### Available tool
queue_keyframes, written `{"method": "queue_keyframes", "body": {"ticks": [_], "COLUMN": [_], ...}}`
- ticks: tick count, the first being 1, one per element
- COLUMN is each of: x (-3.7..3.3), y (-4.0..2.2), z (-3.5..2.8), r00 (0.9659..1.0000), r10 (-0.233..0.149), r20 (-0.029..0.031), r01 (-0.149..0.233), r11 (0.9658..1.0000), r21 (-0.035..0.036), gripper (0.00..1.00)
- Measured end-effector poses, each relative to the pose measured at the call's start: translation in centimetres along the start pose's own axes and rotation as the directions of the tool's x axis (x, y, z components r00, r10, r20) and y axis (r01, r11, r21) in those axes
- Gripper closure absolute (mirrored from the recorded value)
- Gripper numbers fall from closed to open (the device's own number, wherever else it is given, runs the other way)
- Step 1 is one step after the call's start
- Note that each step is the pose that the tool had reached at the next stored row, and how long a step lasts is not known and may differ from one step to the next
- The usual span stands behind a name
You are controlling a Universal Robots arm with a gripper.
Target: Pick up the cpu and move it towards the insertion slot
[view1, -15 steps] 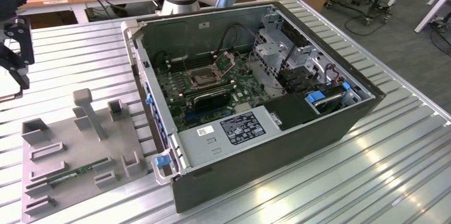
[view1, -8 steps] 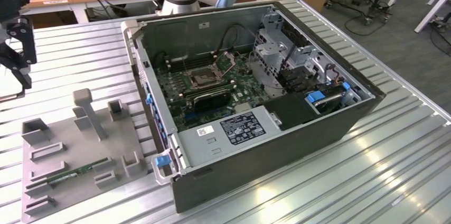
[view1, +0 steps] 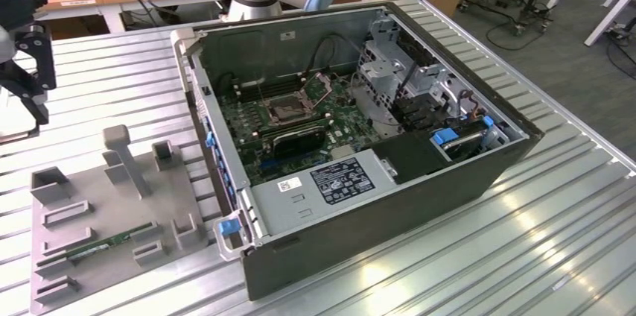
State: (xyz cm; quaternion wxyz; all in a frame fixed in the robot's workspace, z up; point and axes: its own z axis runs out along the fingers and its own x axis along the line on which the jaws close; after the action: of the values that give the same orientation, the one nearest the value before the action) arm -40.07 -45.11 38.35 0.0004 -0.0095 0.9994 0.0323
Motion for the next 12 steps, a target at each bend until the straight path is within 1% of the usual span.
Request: {"method": "queue_keyframes", "body": {"ticks": [12], "x": [-0.67], "y": [-0.02], "z": [0.0], "r00": [1.0], "r10": [0.0], "r20": [0.0001], "r01": [0.0], "r11": [1.0], "r21": [0.0], "gripper": [0.45]}}
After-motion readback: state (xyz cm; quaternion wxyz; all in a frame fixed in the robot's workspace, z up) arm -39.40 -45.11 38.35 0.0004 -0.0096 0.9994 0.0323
